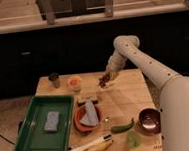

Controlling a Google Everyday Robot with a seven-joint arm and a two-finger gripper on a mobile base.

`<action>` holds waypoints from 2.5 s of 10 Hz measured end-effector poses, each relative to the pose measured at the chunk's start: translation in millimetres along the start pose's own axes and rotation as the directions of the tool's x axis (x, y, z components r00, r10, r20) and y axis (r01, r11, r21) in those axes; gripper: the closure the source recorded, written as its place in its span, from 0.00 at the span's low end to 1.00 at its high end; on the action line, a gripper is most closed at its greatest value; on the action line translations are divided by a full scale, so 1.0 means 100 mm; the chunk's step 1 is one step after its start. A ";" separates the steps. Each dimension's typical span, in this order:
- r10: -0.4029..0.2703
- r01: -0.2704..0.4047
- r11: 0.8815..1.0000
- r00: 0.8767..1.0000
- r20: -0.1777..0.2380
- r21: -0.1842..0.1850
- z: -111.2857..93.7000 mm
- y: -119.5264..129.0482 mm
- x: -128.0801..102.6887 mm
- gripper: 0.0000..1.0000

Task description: Place grapes in table surface

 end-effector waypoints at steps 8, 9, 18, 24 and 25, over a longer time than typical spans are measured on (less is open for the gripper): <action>-0.011 0.011 1.000 1.000 0.003 -0.012 0.01 0.04 -0.02 1.00; -0.012 0.012 1.000 1.000 0.003 -0.012 0.00 0.05 -0.02 1.00; 0.019 -0.017 0.999 0.999 0.049 -0.040 0.35 0.34 0.03 1.00; 0.086 -0.083 0.995 0.995 0.049 -0.064 0.92 0.63 0.26 1.00; 0.107 -0.104 0.992 0.993 0.045 -0.070 1.00 0.68 0.34 0.99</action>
